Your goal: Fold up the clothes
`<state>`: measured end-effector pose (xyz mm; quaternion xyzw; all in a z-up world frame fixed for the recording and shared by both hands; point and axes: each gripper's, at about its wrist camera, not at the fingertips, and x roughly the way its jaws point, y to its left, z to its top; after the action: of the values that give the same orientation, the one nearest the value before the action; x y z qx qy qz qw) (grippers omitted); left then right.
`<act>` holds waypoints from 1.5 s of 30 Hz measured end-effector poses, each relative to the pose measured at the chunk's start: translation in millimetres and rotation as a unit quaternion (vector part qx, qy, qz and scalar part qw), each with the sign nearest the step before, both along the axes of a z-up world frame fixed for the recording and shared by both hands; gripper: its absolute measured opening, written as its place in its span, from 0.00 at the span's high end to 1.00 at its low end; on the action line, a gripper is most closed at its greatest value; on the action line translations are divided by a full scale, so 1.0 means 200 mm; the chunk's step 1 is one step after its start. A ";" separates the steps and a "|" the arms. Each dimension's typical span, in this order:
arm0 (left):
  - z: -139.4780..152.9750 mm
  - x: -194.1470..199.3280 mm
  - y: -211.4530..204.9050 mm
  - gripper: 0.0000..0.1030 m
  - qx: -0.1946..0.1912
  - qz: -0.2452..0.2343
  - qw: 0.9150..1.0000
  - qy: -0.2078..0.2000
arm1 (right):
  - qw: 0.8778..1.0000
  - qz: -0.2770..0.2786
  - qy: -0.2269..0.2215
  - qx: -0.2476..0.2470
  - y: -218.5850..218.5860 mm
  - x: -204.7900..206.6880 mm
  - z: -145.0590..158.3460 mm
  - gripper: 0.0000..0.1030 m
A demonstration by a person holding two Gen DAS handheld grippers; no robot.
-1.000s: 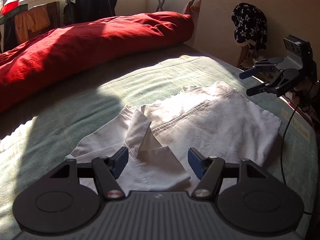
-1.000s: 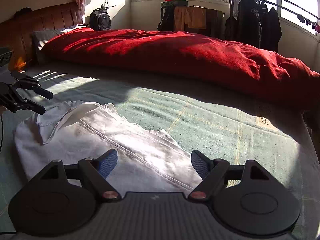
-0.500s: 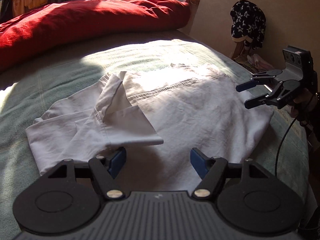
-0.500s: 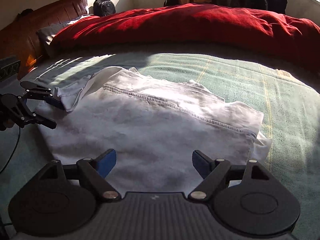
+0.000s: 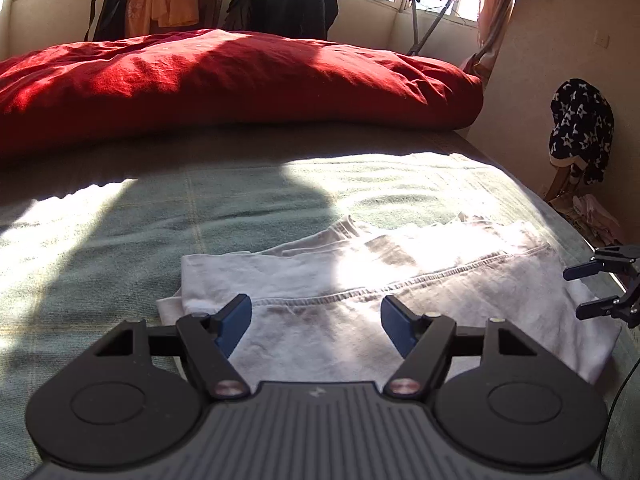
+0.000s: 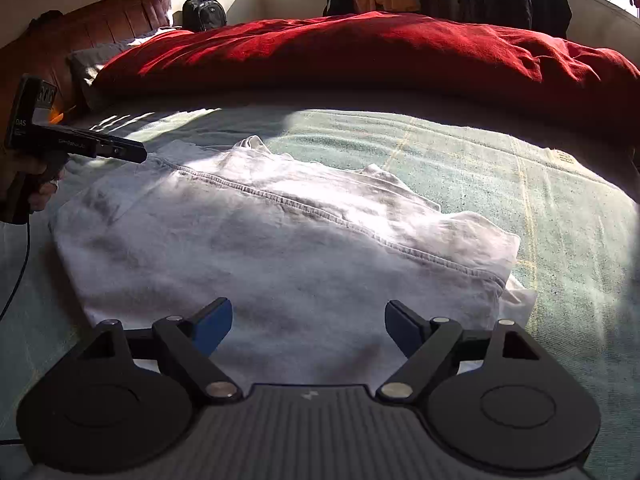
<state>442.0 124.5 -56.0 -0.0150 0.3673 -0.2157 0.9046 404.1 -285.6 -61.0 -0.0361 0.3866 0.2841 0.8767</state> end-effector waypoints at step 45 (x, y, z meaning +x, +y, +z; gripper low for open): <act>-0.08 -0.14 -0.06 0.28 0.032 -0.035 0.999 0.015 | 0.964 -0.171 0.094 0.179 -0.54 0.30 -0.17 0.72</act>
<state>414.9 113.2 -71.6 0.0240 0.3878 -0.2351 0.8909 463.9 -394.6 -95.4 0.2147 0.4103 0.1962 0.8643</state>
